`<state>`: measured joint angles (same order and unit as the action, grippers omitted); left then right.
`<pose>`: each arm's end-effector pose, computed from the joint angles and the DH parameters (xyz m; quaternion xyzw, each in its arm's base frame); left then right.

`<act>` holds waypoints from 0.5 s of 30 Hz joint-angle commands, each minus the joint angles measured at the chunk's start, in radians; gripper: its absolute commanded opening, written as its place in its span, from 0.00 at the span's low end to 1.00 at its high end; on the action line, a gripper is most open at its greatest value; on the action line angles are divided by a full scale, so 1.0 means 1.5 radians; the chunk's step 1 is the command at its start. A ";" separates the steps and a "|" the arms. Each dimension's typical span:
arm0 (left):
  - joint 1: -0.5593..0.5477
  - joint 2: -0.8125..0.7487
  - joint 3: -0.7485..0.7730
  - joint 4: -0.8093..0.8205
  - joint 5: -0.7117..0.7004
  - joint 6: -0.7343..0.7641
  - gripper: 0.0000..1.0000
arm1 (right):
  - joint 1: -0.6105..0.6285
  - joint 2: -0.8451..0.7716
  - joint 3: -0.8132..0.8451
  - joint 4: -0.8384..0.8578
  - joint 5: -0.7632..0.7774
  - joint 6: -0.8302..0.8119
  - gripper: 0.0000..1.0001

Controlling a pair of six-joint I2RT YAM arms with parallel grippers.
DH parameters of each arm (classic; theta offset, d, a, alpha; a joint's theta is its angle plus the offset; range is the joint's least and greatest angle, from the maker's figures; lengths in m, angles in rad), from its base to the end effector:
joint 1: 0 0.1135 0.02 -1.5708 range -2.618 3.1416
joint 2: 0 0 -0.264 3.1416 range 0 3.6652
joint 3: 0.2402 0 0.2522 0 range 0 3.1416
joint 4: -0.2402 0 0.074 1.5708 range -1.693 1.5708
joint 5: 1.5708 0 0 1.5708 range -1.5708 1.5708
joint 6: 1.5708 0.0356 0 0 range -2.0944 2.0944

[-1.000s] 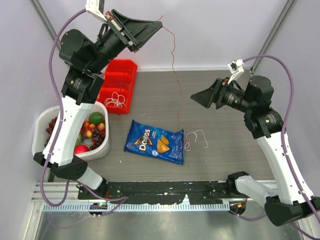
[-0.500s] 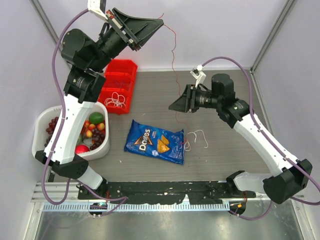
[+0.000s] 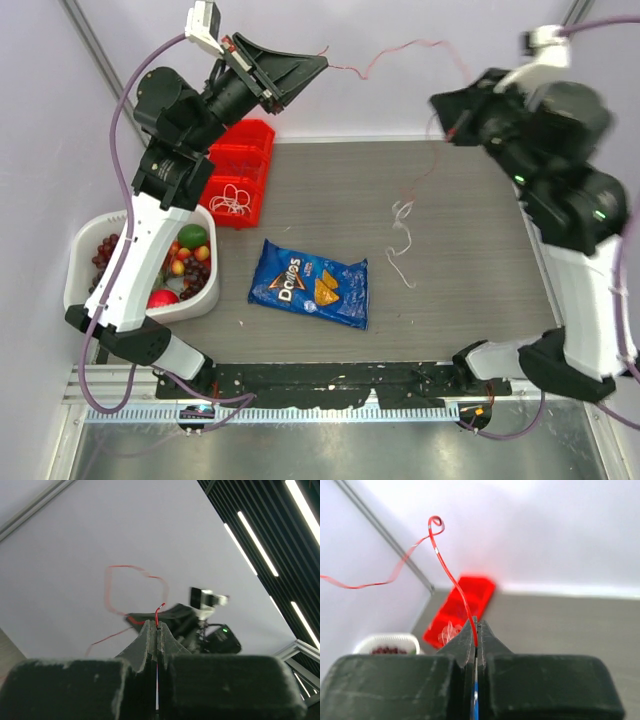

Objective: Untangle the cables

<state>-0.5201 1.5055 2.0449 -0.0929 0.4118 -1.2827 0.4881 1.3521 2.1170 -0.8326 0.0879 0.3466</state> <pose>0.2344 -0.1507 0.6003 -0.0336 0.5486 -0.7171 0.4285 0.1844 0.0944 0.5767 -0.0217 0.7302 0.2471 0.6366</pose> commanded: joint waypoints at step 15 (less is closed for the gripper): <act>0.012 -0.001 -0.090 -0.004 0.049 0.031 0.20 | 0.001 -0.134 -0.159 0.018 0.187 0.028 0.01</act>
<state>-0.5121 1.5089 1.9972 -0.0608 0.4477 -1.2766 0.4881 1.1423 1.8416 -0.7998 0.3279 0.3553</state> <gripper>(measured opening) 0.056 0.034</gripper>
